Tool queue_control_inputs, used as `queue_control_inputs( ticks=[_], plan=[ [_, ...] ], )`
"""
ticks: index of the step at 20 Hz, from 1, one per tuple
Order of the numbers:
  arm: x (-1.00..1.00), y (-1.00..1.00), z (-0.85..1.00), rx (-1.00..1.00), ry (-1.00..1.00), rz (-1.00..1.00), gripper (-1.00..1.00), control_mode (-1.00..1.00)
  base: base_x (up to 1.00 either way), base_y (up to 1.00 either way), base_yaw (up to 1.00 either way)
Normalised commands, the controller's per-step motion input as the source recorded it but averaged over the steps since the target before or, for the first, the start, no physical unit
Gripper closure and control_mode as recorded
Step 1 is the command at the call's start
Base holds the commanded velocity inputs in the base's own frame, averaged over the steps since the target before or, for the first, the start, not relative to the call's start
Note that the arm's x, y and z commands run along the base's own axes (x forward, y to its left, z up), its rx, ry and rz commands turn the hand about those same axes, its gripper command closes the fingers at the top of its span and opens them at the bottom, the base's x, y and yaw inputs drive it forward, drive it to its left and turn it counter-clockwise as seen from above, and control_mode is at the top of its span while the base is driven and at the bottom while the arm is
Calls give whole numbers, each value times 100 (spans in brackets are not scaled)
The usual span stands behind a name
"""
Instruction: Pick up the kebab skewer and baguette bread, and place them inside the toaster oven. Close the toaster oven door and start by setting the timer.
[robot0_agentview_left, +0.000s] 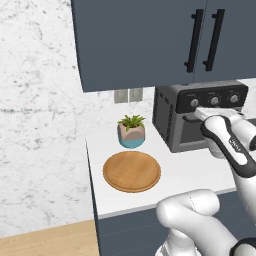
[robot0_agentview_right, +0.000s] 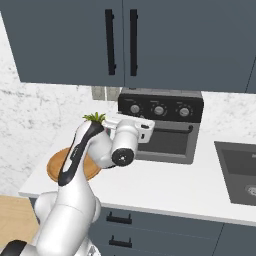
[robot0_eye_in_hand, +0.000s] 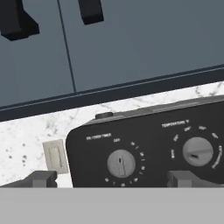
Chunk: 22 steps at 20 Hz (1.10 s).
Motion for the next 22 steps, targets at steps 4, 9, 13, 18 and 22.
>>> queue_control_inputs(
  ticks=[4,9,13,18,22],
  plan=[
    [5,0,-3,-3,-1,2,-100,-100,0,0,0],
    [0,-10,-9,-1,0,0,-100,-100,0,0,0],
    [0,-28,-7,-2,0,0,-100,-100,0,0,0],
    [3,-12,0,0,0,0,-100,-100,0,0,0],
    [12,0,0,-1,0,0,-100,-100,0,0,0]
  ],
)
